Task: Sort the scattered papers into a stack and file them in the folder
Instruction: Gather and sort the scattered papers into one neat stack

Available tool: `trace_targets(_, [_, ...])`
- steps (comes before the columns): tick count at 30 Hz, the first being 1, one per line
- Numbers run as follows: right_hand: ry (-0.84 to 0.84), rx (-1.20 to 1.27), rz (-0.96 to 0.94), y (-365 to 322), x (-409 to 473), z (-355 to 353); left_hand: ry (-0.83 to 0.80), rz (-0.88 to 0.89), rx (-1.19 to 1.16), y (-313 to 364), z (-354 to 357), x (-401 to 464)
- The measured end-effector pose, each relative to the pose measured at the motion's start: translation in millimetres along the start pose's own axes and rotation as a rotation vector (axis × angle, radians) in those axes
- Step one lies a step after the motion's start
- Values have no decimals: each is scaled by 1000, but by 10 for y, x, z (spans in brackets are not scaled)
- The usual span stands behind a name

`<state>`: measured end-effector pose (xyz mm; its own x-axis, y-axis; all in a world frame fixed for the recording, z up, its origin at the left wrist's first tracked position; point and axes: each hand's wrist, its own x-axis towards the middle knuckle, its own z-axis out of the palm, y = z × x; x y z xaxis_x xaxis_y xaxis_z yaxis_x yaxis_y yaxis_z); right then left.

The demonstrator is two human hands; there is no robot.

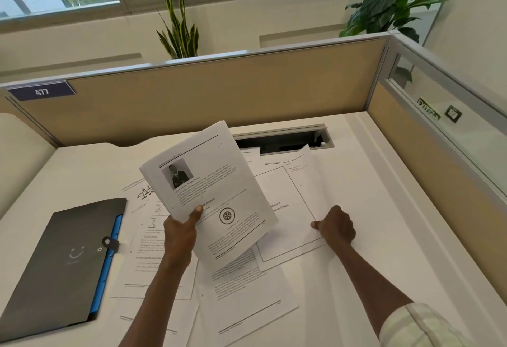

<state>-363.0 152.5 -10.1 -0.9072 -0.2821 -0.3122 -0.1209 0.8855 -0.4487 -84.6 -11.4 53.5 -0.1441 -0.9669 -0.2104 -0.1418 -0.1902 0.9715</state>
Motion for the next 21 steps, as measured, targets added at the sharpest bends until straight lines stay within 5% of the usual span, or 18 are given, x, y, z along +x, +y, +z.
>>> trace_targets(21, [136,407,-228,68,-2,-674,132,-37,213,-37,-96,100])
